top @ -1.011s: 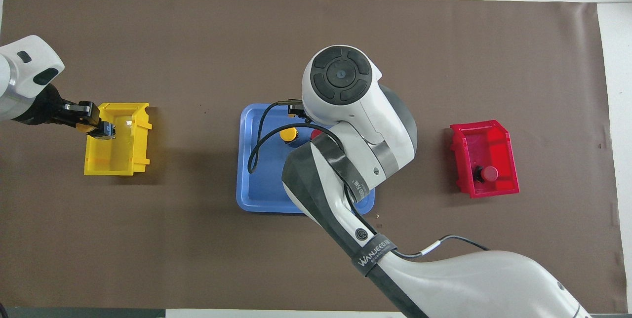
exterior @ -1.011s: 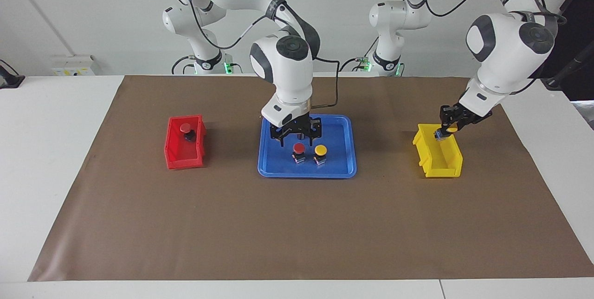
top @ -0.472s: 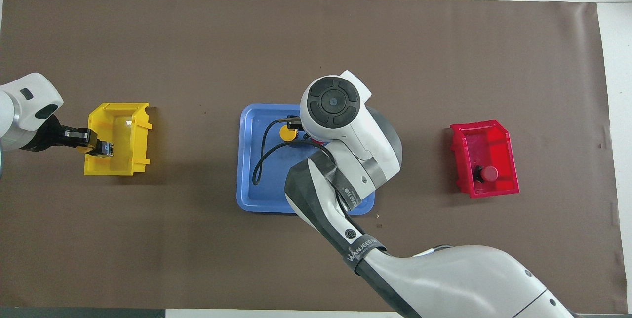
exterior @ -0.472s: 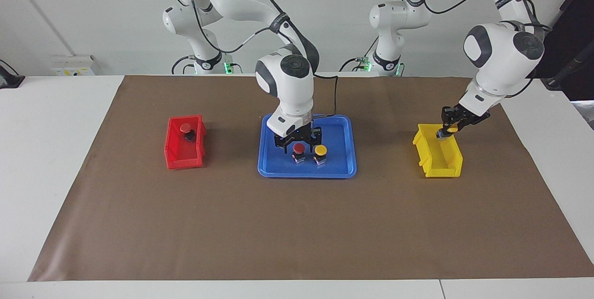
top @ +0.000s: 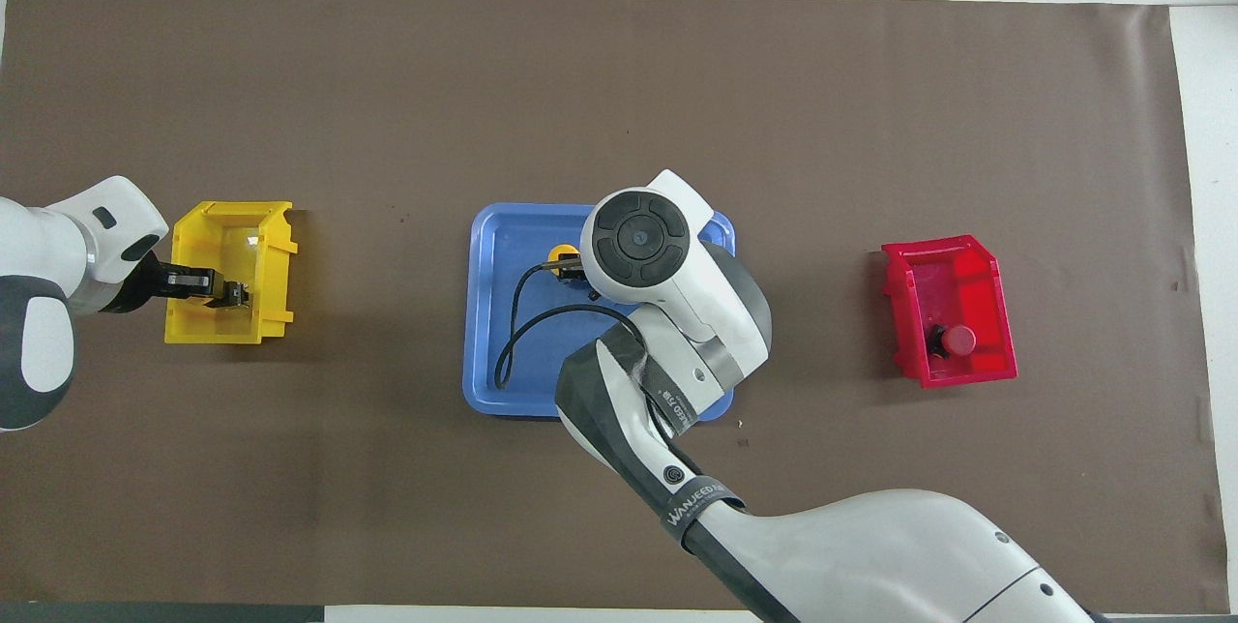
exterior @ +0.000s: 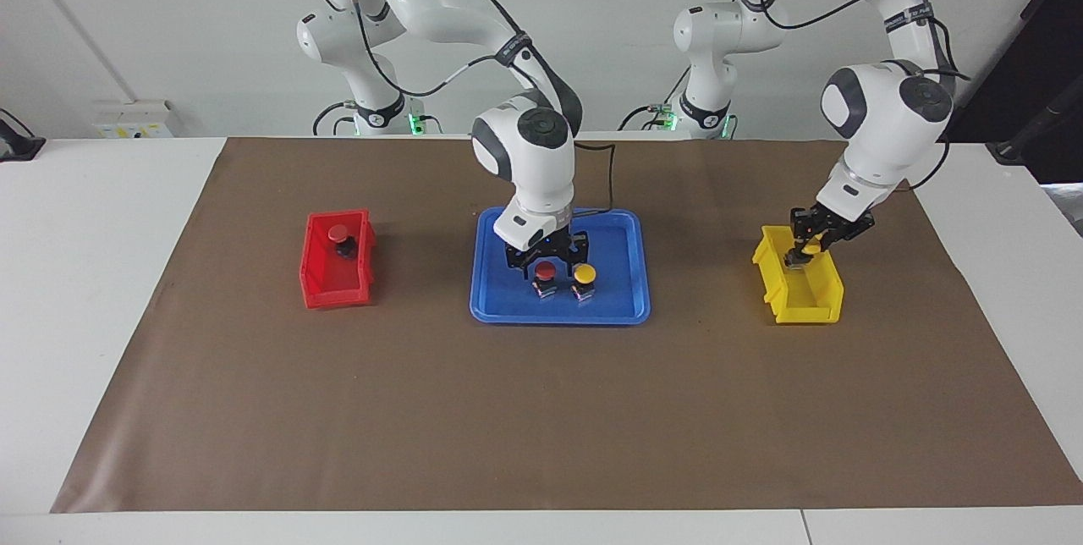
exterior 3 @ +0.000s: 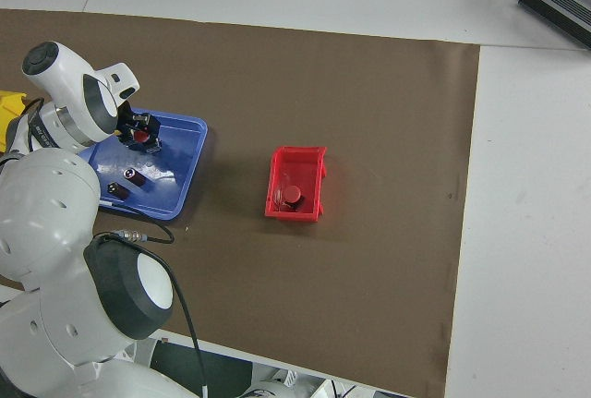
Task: Sort red and yellow buttons by color
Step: 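Grasp the second red button with the right gripper while the left releases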
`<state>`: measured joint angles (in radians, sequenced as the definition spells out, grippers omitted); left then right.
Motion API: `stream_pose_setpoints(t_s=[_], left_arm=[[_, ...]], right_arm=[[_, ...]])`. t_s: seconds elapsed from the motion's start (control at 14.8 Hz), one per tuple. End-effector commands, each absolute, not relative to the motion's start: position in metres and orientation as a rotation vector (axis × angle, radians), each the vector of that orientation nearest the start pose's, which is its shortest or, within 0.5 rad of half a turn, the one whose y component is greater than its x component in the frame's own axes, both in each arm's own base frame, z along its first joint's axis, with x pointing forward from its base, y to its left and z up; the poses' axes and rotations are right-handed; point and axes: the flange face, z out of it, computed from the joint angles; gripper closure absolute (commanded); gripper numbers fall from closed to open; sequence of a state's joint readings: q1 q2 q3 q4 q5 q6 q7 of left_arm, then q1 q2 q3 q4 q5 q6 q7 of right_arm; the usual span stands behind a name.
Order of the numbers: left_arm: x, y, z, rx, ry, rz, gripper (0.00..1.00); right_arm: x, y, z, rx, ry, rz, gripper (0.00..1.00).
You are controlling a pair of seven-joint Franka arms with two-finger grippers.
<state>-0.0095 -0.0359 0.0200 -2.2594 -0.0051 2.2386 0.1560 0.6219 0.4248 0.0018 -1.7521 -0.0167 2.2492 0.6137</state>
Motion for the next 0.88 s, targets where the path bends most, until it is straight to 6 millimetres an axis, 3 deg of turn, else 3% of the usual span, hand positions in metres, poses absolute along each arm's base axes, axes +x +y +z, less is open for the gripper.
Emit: stream_pose_setpoints(t_s=[0.0, 0.13, 0.27, 0.4, 0.54, 0.81], left_arm=[[0.511, 0.004, 0.368, -3.126, 0.209, -0.038, 0.88], [0.511, 0.004, 0.366, -3.126, 0.204, -0.04, 0.81], [0.511, 0.004, 0.365, -3.127, 0.204, -0.035, 0.51], [0.513, 0.003, 0.368, -3.126, 0.206, -0.035, 0.37], [0.517, 0.003, 0.371, -3.127, 0.208, -0.026, 0.33], [0.529, 0.004, 0.404, -3.131, 0.205, 0.036, 0.34]], right_arm=[[0.533, 0.379, 0.34, -3.109, -0.018, -0.128, 0.2], [0.536, 0.377, 0.341, -3.105, -0.016, -0.136, 0.27], [0.538, 0.377, 0.343, -3.092, -0.035, -0.163, 0.33], [0.539, 0.377, 0.344, -3.088, -0.038, -0.171, 0.41], [0.541, 0.377, 0.344, -3.084, -0.036, -0.18, 0.44], [0.542, 0.375, 0.345, -3.084, -0.033, -0.18, 0.74]])
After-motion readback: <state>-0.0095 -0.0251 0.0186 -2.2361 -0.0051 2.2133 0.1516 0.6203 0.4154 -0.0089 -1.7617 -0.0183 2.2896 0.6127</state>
